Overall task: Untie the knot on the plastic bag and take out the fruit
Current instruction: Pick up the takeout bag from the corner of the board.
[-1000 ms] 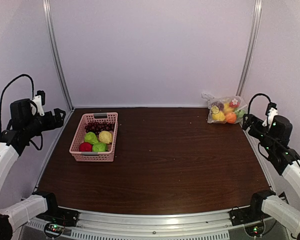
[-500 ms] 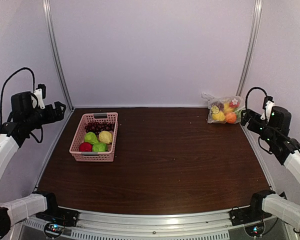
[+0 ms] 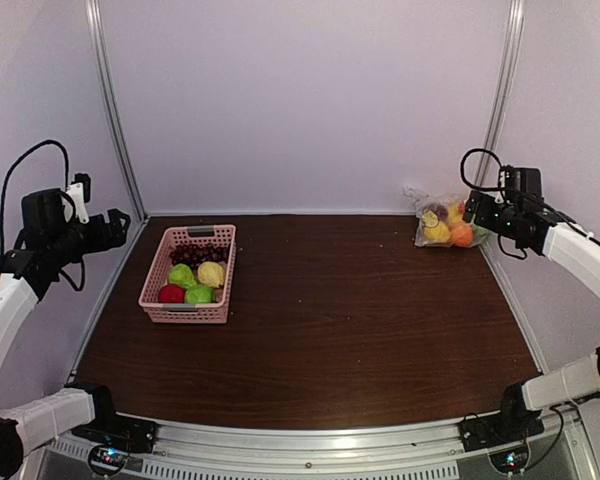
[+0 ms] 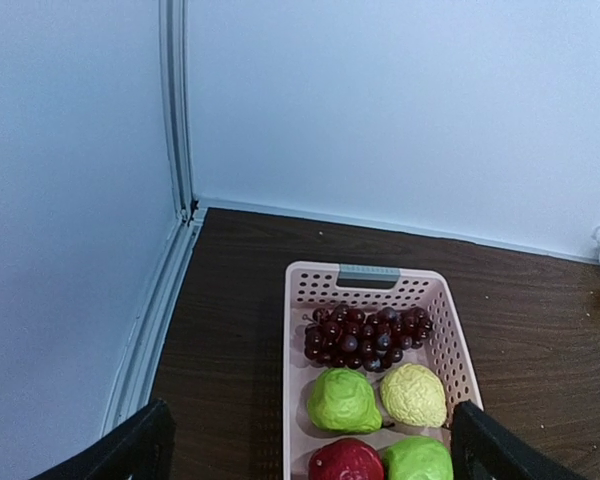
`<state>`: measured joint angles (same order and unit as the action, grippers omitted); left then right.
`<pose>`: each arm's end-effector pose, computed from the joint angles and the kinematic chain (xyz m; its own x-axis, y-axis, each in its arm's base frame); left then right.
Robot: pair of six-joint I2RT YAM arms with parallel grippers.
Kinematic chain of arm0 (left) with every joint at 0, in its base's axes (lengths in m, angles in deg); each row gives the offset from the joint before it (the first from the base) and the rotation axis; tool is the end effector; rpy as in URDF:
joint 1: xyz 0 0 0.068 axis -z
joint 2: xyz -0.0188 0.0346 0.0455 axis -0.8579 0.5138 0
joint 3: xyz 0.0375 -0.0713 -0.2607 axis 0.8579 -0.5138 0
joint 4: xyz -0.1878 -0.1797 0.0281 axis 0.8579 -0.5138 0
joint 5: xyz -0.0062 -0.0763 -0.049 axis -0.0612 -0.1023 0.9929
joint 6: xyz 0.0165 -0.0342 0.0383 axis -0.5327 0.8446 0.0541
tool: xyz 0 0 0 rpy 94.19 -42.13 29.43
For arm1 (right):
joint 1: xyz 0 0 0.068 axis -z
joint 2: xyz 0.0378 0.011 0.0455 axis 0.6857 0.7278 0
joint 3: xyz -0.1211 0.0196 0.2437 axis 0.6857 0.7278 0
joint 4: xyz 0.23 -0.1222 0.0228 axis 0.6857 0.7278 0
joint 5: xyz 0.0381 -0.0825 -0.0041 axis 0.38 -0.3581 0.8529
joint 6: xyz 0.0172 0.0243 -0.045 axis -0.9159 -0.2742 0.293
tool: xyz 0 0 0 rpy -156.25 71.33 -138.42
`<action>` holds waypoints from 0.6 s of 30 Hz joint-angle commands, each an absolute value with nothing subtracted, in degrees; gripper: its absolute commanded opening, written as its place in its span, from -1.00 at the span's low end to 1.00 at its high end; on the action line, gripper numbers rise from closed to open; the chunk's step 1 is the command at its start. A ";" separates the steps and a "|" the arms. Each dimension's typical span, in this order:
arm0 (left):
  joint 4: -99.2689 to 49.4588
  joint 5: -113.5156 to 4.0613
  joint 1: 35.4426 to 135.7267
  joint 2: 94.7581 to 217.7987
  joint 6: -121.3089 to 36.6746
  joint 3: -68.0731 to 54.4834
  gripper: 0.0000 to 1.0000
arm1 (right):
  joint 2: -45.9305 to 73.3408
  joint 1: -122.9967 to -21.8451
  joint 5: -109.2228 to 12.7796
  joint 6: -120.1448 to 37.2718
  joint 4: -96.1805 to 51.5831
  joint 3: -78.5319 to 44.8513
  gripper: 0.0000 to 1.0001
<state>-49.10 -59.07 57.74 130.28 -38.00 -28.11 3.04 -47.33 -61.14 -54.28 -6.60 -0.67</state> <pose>0.1941 0.0021 0.3416 -0.3502 -0.2816 -0.8934 -0.0574 0.9584 -0.2796 0.2803 0.0165 0.3245 -0.4262 0.3058 -0.8514 0.1645 0.9516 0.2594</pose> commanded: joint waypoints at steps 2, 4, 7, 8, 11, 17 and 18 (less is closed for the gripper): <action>-48.25 -58.84 55.85 129.09 -39.03 -29.45 0.95 | 14.39 -47.11 -68.68 -52.72 -4.79 -8.79 1.00; -47.88 -58.38 54.93 128.70 -39.48 -29.76 0.95 | 19.84 -47.15 -68.80 -52.07 -4.14 -13.48 1.00; -46.64 -59.86 54.78 127.46 -39.31 -31.59 0.95 | 27.77 -47.16 -68.56 -51.85 -4.77 -19.79 1.00; -46.38 -60.14 54.78 127.16 -39.49 -31.94 0.95 | 30.21 -47.16 -69.15 -51.67 -5.12 -21.49 1.00; -46.38 -61.54 54.76 126.60 -39.84 -31.79 0.95 | 36.63 -47.17 -70.46 -51.13 -7.24 -25.94 1.00; -46.58 -64.45 54.20 126.00 -40.25 -31.68 0.95 | 49.57 -47.16 -69.63 -49.09 -8.01 -35.81 1.00; -46.53 -63.80 53.84 126.12 -40.29 -31.60 0.95 | 51.44 -47.11 -69.39 -48.82 -7.74 -37.86 1.00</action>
<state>-48.44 -62.65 55.16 126.43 -39.18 -31.44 45.85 -47.33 -68.38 -50.76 -7.78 -31.51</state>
